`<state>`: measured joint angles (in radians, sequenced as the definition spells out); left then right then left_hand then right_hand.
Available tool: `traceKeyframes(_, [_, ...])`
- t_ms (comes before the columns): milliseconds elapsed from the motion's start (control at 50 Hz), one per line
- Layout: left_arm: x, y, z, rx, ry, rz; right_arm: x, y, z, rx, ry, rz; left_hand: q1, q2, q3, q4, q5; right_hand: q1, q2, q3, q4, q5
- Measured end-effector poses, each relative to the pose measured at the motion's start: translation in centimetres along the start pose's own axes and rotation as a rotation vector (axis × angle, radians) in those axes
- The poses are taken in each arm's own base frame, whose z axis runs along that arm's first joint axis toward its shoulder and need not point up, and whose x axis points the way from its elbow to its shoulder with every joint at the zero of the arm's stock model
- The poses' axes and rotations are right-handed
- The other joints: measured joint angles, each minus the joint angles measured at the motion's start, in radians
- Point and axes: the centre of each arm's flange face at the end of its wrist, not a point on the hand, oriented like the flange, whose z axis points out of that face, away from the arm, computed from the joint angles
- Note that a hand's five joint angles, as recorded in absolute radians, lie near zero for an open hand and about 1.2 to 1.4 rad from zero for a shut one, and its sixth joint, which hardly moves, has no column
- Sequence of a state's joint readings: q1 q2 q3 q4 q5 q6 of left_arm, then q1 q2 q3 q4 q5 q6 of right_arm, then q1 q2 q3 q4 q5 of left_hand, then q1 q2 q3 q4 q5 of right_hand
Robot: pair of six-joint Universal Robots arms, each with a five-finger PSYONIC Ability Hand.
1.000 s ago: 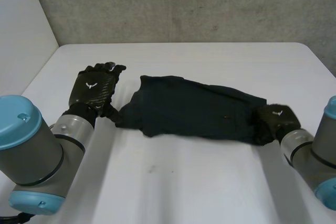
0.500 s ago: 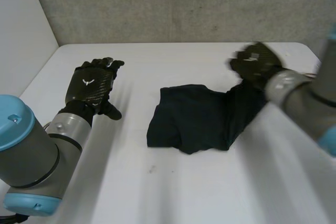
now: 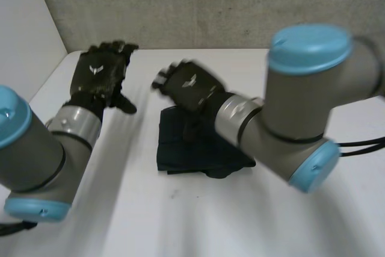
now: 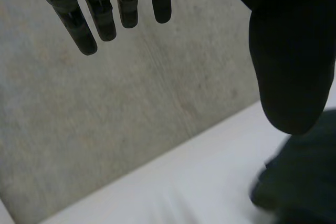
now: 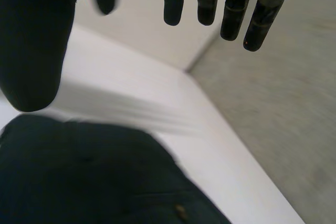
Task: Fold the shorts.
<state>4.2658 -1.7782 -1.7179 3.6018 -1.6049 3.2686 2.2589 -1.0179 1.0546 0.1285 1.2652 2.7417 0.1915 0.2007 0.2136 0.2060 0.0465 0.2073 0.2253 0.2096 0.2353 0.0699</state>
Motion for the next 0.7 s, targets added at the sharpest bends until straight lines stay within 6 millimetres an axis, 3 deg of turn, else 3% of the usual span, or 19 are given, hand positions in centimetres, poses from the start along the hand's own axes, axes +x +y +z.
traceKeyframes(40, [0.2,-0.5,0.4,0.016,0.005,-0.002,0.6,-0.3,-0.2,0.002,0.025,0.038,0.0,0.0,0.0,0.0,0.0,0.0,0.0,0.0,0.0,0.0])
traceKeyframes(80, [1.1,-1.4,1.2,0.036,0.034,-0.009,3.4,-0.6,-1.1,0.005,0.127,0.208,0.004,0.0,0.0,0.0,0.0,0.0,0.0,0.0,0.0,0.0])
traceKeyframes(160, [3.4,-0.9,1.6,0.006,0.093,-0.017,5.4,0.7,-1.4,-0.021,0.2,0.337,0.004,0.0,0.0,0.0,0.0,0.0,0.0,0.0,0.0,0.0])
traceKeyframes(200, [5.5,0.4,1.7,-0.053,0.149,-0.018,6.2,2.8,-1.0,-0.076,0.226,0.382,0.004,0.0,0.0,0.0,0.0,0.0,0.0,0.0,0.0,0.0])
traceKeyframes(300, [8.0,4.1,1.8,-0.204,0.21,-0.005,6.5,7.0,0.3,-0.183,0.232,0.389,0.004,0.002,0.0,0.0,0.0,0.0,0.0,0.0,0.0,0.0])
traceKeyframes(340, [8.6,5.8,1.7,-0.271,0.224,0.003,6.4,8.3,0.6,-0.214,0.229,0.387,0.004,0.002,0.0,0.0,0.0,0.0,0.0,0.0,0.0,0.0])
traceKeyframes(400, [9.1,8.5,1.6,-0.377,0.235,0.018,6.0,11.6,1.4,-0.298,0.227,0.373,0.004,0.002,0.0,0.0,0.0,0.0,0.0,0.0,0.0,0.0])
traceKeyframes(520, [9.0,10.7,1.6,-0.478,0.229,0.036,6.0,14.4,1.4,-0.379,0.258,0.338,0.004,0.002,0.0,0.0,0.0,-0.014,0.0,-0.002,0.0,-0.001])
traceKeyframes(600, [8.8,10.8,1.8,-0.486,0.225,0.038,6.4,14.7,1.2,-0.395,0.277,0.323,0.004,0.002,0.0,0.0,0.0,-0.025,0.0,-0.007,0.0,-0.001])
traceKeyframes(680, [8.3,8.8,2.2,-0.461,0.215,0.032,7.5,12.7,0.3,-0.356,0.306,0.3,0.004,0.001,0.0,0.0,0.0,-0.027,0.0,-0.007,0.0,-0.002])
traceKeyframes(700, [8.0,7.1,2.2,-0.428,0.211,0.024,7.6,12.1,0.1,-0.341,0.31,0.296,0.004,0.001,0.0,0.0,0.0,-0.027,0.0,-0.007,0.0,-0.002])
